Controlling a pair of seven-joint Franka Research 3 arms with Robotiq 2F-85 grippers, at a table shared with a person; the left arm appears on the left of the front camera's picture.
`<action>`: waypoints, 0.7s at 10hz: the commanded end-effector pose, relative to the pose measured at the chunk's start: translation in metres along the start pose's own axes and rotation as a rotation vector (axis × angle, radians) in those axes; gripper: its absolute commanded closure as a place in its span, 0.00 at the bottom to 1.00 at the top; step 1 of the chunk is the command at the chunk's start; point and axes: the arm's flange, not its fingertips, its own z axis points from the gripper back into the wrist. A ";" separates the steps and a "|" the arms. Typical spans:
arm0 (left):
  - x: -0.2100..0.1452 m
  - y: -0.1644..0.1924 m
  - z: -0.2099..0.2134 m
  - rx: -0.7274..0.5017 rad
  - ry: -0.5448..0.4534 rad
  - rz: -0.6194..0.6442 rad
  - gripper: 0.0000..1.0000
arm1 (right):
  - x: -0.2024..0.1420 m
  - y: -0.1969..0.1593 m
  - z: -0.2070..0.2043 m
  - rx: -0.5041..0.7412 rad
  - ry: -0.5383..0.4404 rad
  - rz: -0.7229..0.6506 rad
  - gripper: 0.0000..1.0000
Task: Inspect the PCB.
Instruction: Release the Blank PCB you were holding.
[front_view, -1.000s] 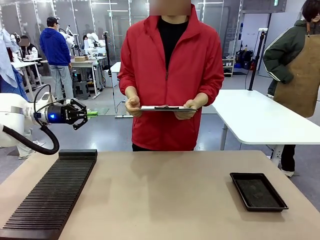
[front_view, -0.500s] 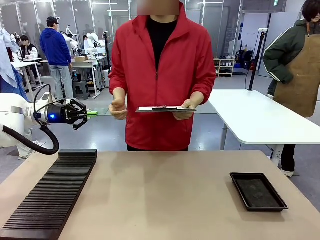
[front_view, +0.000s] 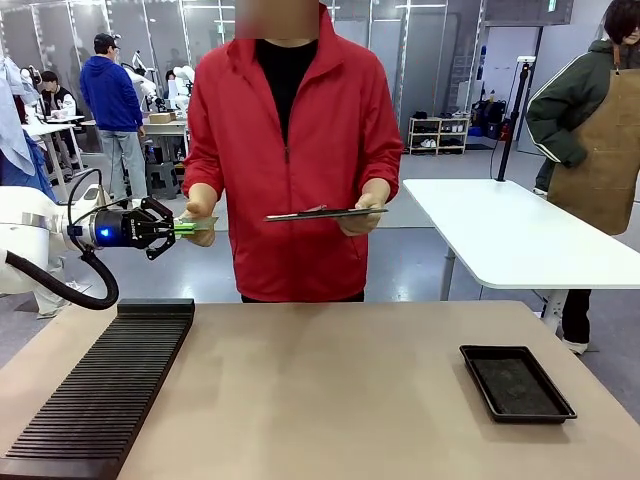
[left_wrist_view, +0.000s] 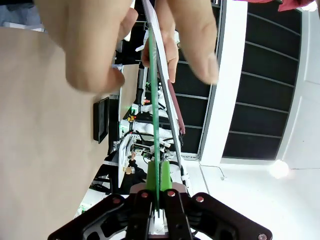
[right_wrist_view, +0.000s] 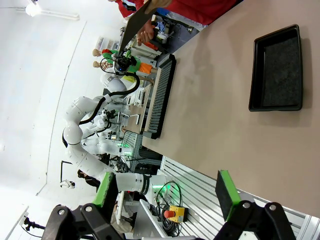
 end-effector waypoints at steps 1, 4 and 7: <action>-0.004 -0.004 0.000 -0.001 0.007 -0.001 0.97 | 0.000 0.001 0.001 0.011 -0.006 0.014 0.00; -0.004 -0.004 0.000 -0.001 0.007 -0.001 0.97 | 0.000 0.001 0.001 0.011 -0.006 0.014 0.00; -0.004 -0.004 0.000 -0.001 0.007 -0.001 0.97 | 0.000 0.001 0.001 0.011 -0.006 0.014 0.00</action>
